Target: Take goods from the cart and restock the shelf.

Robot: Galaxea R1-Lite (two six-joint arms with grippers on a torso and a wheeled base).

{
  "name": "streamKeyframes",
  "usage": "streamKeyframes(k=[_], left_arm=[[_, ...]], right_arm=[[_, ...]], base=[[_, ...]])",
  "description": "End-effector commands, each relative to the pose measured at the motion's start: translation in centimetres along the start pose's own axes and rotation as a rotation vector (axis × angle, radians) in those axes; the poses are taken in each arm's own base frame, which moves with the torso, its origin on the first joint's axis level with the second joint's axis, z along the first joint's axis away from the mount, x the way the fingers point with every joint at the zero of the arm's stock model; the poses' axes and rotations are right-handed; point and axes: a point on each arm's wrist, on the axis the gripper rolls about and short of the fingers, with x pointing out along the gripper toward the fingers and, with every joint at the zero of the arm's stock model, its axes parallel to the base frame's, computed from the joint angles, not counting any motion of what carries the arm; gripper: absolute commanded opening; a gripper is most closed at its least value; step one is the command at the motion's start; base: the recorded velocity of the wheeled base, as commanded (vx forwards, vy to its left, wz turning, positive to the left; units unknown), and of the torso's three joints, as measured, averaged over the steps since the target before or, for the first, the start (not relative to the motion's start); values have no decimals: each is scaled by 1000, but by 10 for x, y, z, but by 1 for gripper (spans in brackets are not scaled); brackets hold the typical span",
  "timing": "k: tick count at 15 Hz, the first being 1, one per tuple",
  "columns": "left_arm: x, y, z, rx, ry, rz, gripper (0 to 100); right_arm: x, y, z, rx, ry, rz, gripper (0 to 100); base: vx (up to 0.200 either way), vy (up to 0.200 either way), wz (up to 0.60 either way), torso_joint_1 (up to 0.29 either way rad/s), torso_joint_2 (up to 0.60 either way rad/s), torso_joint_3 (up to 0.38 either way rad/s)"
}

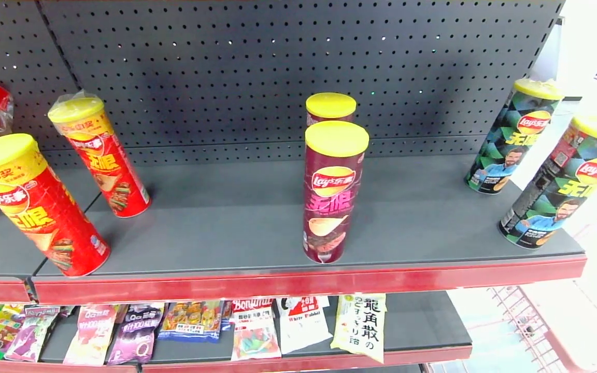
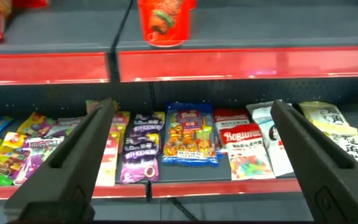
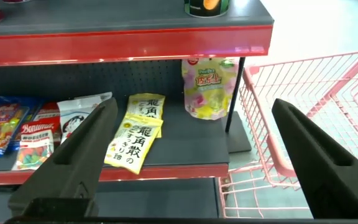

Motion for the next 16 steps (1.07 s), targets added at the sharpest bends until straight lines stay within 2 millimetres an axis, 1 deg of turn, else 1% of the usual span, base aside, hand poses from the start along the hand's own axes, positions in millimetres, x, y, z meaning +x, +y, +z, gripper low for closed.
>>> streamKeyframes(k=[1,16], left_arm=[[0,0,0,0,1,0,100],[0,0,0,0,-1,0,100]], right_arm=[[0,0,0,0,1,1,100],[0,0,0,0,1,-2,100]], base=[[0,0,0,0,0,0],[0,0,0,0,0,0]])
